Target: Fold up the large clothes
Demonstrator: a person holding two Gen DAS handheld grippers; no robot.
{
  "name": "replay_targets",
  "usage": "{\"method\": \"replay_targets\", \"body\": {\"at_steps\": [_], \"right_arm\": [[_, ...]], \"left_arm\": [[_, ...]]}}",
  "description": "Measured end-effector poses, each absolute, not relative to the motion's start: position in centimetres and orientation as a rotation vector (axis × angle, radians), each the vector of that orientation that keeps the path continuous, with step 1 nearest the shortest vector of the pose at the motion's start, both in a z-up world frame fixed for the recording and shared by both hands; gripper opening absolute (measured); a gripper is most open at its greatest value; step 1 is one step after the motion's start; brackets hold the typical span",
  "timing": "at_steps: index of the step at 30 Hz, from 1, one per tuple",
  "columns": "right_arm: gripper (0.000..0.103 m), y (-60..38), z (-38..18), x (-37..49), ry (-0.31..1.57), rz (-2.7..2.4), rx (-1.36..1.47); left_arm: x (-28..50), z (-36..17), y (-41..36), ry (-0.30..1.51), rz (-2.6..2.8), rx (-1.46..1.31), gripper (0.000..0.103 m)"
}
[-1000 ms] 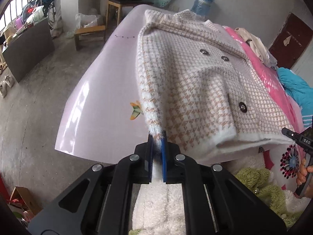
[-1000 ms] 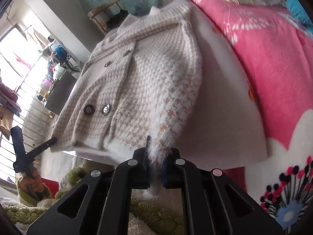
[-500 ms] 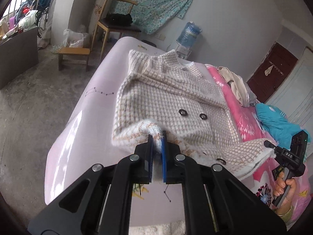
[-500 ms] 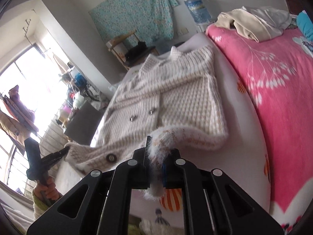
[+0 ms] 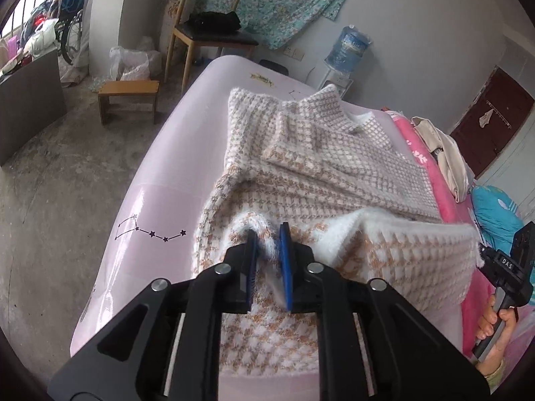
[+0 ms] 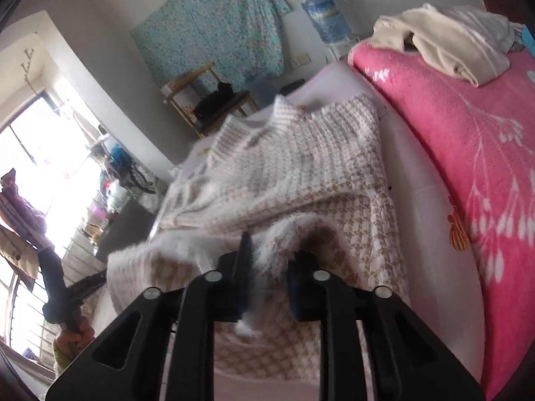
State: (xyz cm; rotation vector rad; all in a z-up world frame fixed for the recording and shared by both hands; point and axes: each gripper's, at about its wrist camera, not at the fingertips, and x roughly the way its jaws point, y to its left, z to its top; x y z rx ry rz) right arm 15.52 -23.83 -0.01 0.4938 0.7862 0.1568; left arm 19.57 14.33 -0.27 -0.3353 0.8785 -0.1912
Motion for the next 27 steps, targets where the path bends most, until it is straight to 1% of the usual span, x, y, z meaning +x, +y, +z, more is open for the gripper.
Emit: {"method": "replay_targets", "body": {"at_steps": [1,2,3,4,5,10,12,13,14,19,21,23,24,27], "right_arm": [[0.035,-24.0,-0.5,15.8,0.804,0.151,0.498],[0.045,-24.2,-0.8,15.8,0.806,0.152,0.504],[0.05,-24.4,-0.8,15.6,0.797,0.15,0.502],[0.061,-24.6,-0.7,15.2,0.783,0.137,0.486],[0.064,-24.6,-0.4,14.9,0.767,0.126,0.466],[0.064,-24.2,1.2,12.6,0.724,0.118,0.339],[0.064,-23.0,1.8,11.7,0.714,0.142,0.288],[0.061,-22.1,1.9,11.3,0.714,0.165,0.259],[0.054,-21.1,1.8,11.0,0.72,0.189,0.228],[0.035,-16.0,-0.4,11.1,0.787,0.223,0.027],[0.032,-14.9,-2.1,11.8,0.844,0.2,-0.042],[0.028,-14.7,-4.8,12.3,0.945,0.146,-0.107],[0.028,-15.1,-5.2,12.0,0.933,0.152,-0.083],[0.028,-16.1,-4.7,11.3,0.948,0.144,-0.037]], "left_arm": [[20.1,-0.8,14.6,0.901,-0.191,-0.357,0.024],[20.3,-1.1,14.8,0.911,-0.195,-0.379,0.038],[20.2,-1.2,14.9,0.903,-0.185,-0.384,0.053],[19.9,-1.0,15.0,0.878,-0.162,-0.376,0.057],[19.5,-0.7,15.1,0.857,-0.162,-0.368,0.057],[17.0,1.3,14.4,0.784,-0.223,-0.333,0.057],[15.4,2.3,12.8,0.741,-0.292,-0.275,0.057],[14.6,2.6,11.8,0.724,-0.341,-0.25,0.057],[13.9,2.6,10.6,0.721,-0.389,-0.222,0.057],[13.3,0.4,4.3,0.782,-0.488,-0.051,0.057],[13.8,-1.6,2.9,0.84,-0.491,-0.027,0.057],[14.9,-4.3,2.6,0.93,-0.436,-0.013,0.057],[14.9,-5.2,3.1,0.952,-0.437,-0.034,0.058],[14.3,-4.7,4.5,0.936,-0.431,-0.103,0.057]]}}
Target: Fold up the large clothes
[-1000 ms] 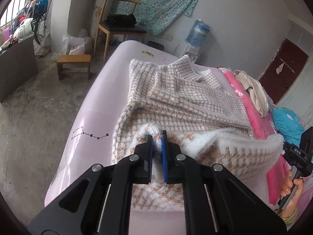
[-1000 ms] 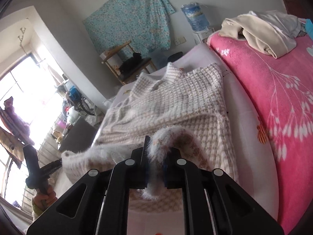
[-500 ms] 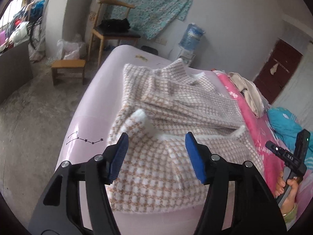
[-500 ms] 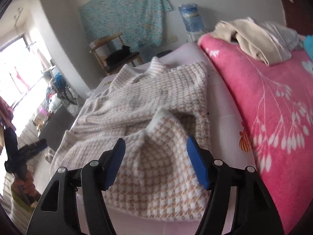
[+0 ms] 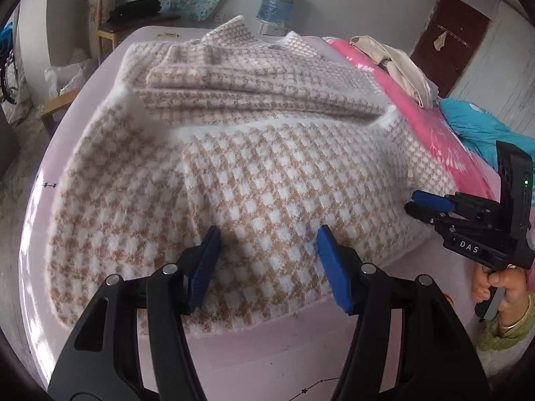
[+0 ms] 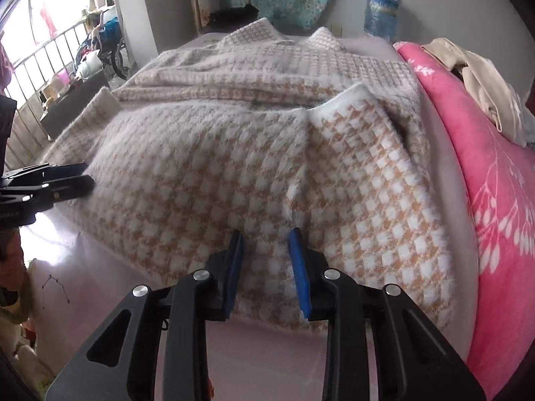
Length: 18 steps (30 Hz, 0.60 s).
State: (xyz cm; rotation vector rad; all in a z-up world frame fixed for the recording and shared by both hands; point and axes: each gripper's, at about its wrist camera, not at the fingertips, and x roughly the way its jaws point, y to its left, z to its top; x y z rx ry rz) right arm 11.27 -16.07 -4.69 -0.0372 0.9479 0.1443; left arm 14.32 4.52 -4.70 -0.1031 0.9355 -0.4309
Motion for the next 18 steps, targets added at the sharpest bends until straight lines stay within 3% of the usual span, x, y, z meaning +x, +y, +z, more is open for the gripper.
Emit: {"method": "replay_targets", "body": {"at_steps": [4,10,18], "right_arm": [[0.032,-18.2,-3.4,9.0,0.933,0.174,0.091],[0.066,-22.0,-3.2,4.4,0.978,0.094,0.219],[0.069,-23.8,-5.6,4.6,1.002,0.008,0.328]], "left_arm": [[12.0,-2.9,6.6,0.88,-0.426,-0.16,0.056],[8.0,-2.8,10.5,0.875,-0.397,-0.3,0.059],[9.1,-7.0,15.9,0.901,-0.308,-0.66,0.061]]}}
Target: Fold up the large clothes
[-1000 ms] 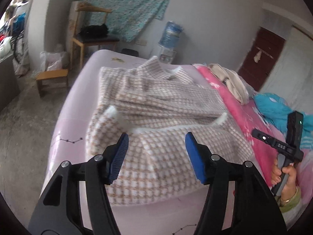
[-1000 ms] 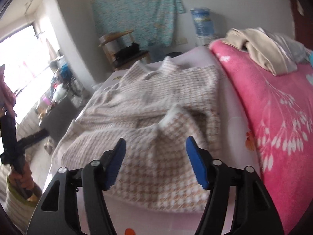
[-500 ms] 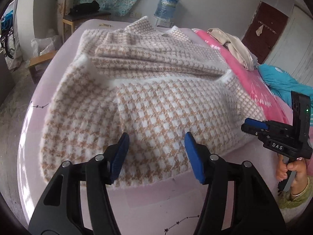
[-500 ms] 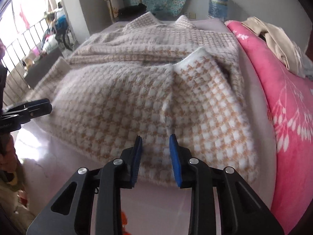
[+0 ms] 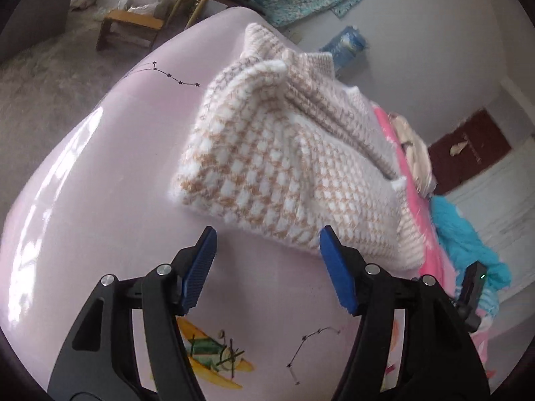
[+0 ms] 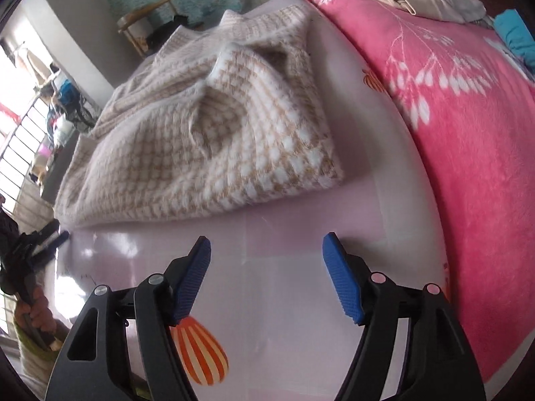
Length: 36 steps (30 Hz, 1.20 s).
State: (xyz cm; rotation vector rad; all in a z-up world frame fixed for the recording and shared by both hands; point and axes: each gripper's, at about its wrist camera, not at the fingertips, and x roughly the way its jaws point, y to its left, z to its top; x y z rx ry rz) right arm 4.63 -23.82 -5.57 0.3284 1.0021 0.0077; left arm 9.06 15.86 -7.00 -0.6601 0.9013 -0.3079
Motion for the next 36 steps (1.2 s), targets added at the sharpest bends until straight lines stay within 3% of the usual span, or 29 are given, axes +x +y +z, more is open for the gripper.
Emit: {"method": "replay_targets", "body": {"at_steps": [7,10,12,13,14,16,17,26,31,36], "right_arm": [[0.081,-23.9,-6.1,7.3,0.827,-0.096,0.45],[0.082,-22.7,-6.3,8.0,0.772,-0.156,0.439],[0.075,-21.8,-6.4,8.6,0.758,-0.16,0.41],[0.058,-21.5,-6.4,9.0,0.762,-0.179,0.385],[0.05,-21.4,-6.4,9.3,0.765,-0.188,0.369],[0.025,-21.7,-6.0,9.6,0.759,-0.174,0.363],[0.02,-21.7,-5.4,9.5,0.748,-0.162,0.351],[0.009,-19.7,1.8,5.5,0.572,-0.121,0.206],[0.008,-20.8,4.0,1.0,0.541,-0.08,0.233],[0.009,-21.2,2.8,-4.6,0.641,-0.025,0.247]], "left_arm": [[11.2,-7.6,15.9,0.81,-0.24,-0.773,0.058],[11.7,-7.1,14.4,0.804,-0.158,-0.643,0.045],[12.1,-6.7,13.3,0.81,-0.115,-0.545,0.034],[12.2,-6.5,12.8,0.805,-0.107,-0.501,0.031],[12.1,-6.1,12.4,0.797,-0.104,-0.461,0.026],[11.9,-5.1,11.2,0.769,-0.094,-0.347,0.02],[11.6,-4.4,10.4,0.746,-0.089,-0.285,0.017],[7.5,2.6,8.5,0.562,-0.112,-0.121,0.011],[4.0,4.9,9.2,0.568,-0.181,-0.135,0.01],[-0.5,4.3,11.5,0.668,-0.222,-0.191,0.011]]}}
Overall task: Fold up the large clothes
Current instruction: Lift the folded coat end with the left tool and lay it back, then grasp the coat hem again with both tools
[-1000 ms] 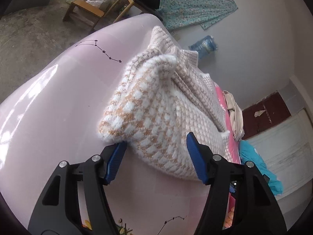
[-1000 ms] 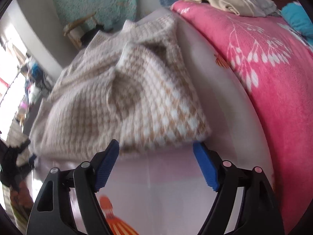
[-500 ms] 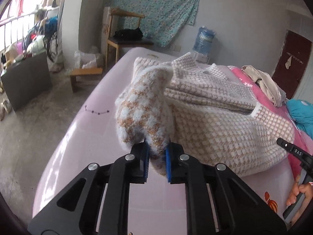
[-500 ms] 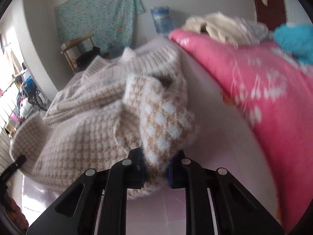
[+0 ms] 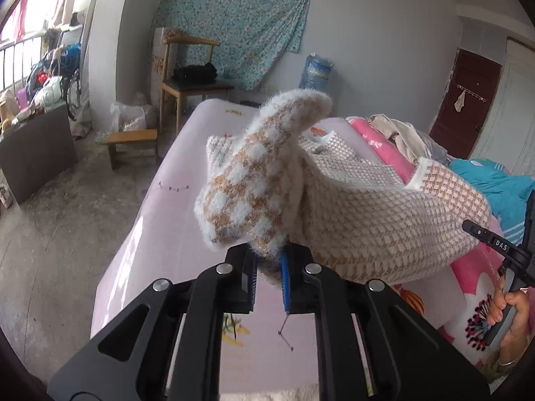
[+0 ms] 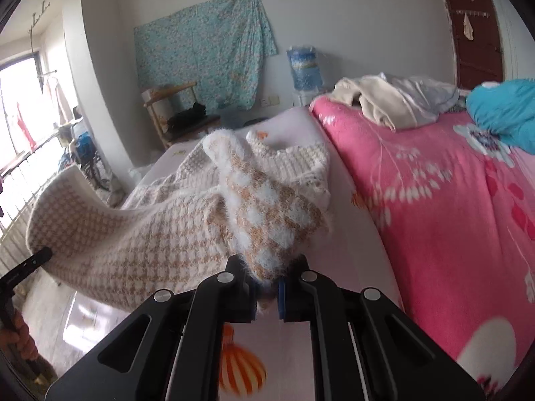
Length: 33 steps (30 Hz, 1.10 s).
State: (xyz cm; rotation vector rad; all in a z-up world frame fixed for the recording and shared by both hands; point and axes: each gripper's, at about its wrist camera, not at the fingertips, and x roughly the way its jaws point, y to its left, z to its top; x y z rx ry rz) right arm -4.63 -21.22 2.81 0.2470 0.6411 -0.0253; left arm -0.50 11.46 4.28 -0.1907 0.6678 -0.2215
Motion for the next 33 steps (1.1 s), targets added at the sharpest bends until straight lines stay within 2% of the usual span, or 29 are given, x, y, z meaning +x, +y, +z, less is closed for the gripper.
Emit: {"method": "replay_targets", "body": {"at_steps": [1,3,5,7,10,11,16,22,27,29,30,31,32,33], "right_arm": [[0.011,-21.4,1.8,-5.2,0.684,-0.019,0.253],[0.018,-22.3,-0.9,-5.5,0.795,0.006,0.301],[0.023,-23.7,-3.9,-5.2,0.927,0.015,0.379],[0.033,-25.0,-5.3,-5.3,1.021,0.015,0.42],[0.053,-26.6,-4.2,-6.8,1.031,-0.011,0.405],[0.058,-27.1,-3.6,-7.3,1.024,-0.033,0.39],[0.059,-28.8,-0.5,-7.8,0.937,-0.071,0.388],[0.059,-24.8,0.7,-1.0,0.849,0.07,0.275],[0.059,-22.3,-1.0,4.5,0.876,0.101,0.168],[0.056,-22.1,-2.4,5.9,0.919,0.098,0.159],[0.048,-22.0,-3.0,6.1,0.932,0.107,0.16],[0.027,-22.0,-3.3,6.3,0.943,0.109,0.162],[0.01,-22.1,-3.5,6.2,0.945,0.108,0.17],[0.009,-22.5,-3.2,6.0,0.93,0.114,0.199]], "left_arm": [[-1.0,3.4,12.1,0.708,-0.224,-0.219,0.012],[-1.2,0.7,13.3,0.8,-0.225,-0.282,0.021],[-0.8,-2.7,14.8,0.92,-0.232,-0.361,0.022],[-1.0,-4.8,16.4,0.986,-0.197,-0.417,0.028],[-1.7,-4.7,19.4,0.967,-0.192,-0.529,0.034],[-2.2,-4.0,20.5,0.935,-0.151,-0.526,0.04],[-1.3,-1.1,22.5,0.825,-0.096,-0.472,0.041],[4.6,-0.4,17.0,0.853,-0.157,-0.301,0.041],[7.7,-1.0,11.8,0.843,-0.172,-0.063,0.041],[8.6,-1.5,11.0,0.85,-0.173,-0.027,0.041],[9.1,-1.9,10.9,0.853,-0.173,-0.025,0.035],[9.3,-2.2,11.0,0.859,-0.168,-0.021,0.027],[9.6,-2.5,11.0,0.87,-0.162,-0.014,0.012],[9.8,-2.7,11.3,0.877,-0.157,-0.014,0.01]]}}
